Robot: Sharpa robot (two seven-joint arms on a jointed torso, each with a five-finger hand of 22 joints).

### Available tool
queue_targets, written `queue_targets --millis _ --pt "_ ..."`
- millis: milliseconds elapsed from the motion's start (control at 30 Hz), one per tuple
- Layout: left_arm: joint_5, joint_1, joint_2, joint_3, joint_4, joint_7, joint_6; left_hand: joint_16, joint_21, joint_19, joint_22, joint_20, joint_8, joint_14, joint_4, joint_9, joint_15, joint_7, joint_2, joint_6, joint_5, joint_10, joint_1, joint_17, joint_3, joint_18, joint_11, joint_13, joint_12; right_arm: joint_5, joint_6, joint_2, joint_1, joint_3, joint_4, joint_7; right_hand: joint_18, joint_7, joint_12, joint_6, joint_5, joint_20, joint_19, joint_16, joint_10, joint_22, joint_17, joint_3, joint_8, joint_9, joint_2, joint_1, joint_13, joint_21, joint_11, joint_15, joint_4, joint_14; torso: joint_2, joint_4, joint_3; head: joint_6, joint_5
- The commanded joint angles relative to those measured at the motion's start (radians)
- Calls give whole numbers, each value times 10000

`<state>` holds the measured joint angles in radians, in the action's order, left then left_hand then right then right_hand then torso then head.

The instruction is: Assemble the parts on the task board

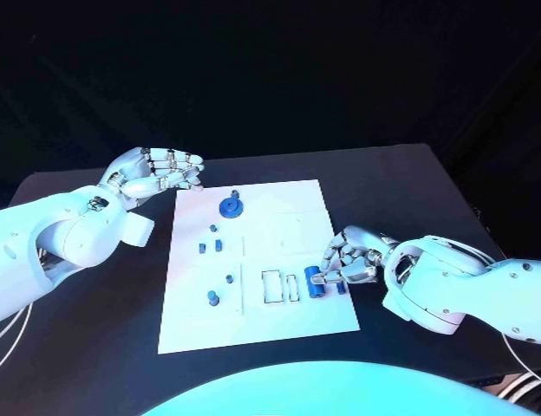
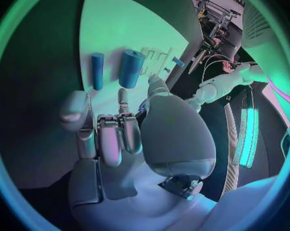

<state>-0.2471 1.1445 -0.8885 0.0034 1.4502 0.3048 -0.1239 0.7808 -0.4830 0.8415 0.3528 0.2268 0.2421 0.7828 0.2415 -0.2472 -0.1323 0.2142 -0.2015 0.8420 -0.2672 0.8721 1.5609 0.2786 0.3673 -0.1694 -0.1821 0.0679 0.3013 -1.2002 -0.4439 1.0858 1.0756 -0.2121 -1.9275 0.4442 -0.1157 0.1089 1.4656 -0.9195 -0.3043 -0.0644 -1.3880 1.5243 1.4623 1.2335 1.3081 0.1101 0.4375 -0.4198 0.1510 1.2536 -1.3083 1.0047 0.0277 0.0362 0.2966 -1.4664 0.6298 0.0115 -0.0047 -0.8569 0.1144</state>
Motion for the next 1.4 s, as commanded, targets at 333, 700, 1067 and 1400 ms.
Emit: queue_targets --millis 333,700,1067,1400 --pt "68 2 -1 5 -51 146 164 -8 -48 -80 10 -15 12 17 18 18 11 149 -26 -49 7 5 -97 -17 67 -60 6 2 67 -661 817 -294 -171 1 170 600 100 -118 37 -162 -16 23 -58 61 40 69 1025 224 225 -46 -121 -365 -967 60 -65 90 2 -742 4 36 -5 -31 -29" --pt "72 2 -8 4 -68 103 227 -7 -46 -84 12 -13 13 15 26 20 9 154 -28 -54 7 -1 -114 -18 69 -59 2 1 66 -1132 874 -615 -233 1 349 943 127 -233 34 -368 -41 85 -112 97 84 212 1174 402 512 -144 -122 -1015 -1043 200 -162 168 12 -769 13 53 -10 -7 -20" --pt "73 2 -18 3 -61 74 253 -7 -43 -88 13 -11 13 11 34 22 6 159 -30 -59 7 -9 -129 -19 69 -58 -2 -1 64 -1281 622 -1011 -296 4 510 1110 138 -276 28 -393 -71 120 -134 106 111 276 1215 435 639 -208 -77 -1515 -1085 244 -202 203 18 -776 18 64 -10 1 -5" --pt "73 2 -17 3 -60 50 270 -7 -43 -88 13 -11 13 11 34 22 6 159 -30 -59 7 -9 -129 -19 69 -58 -2 -1 64 -1339 593 -1152 -307 5 585 1182 138 -287 33 -397 -79 128 -135 107 125 283 1222 369 667 -222 -146 -1507 -1105 240 -212 212 6 -778 11 74 -13 15 -10"
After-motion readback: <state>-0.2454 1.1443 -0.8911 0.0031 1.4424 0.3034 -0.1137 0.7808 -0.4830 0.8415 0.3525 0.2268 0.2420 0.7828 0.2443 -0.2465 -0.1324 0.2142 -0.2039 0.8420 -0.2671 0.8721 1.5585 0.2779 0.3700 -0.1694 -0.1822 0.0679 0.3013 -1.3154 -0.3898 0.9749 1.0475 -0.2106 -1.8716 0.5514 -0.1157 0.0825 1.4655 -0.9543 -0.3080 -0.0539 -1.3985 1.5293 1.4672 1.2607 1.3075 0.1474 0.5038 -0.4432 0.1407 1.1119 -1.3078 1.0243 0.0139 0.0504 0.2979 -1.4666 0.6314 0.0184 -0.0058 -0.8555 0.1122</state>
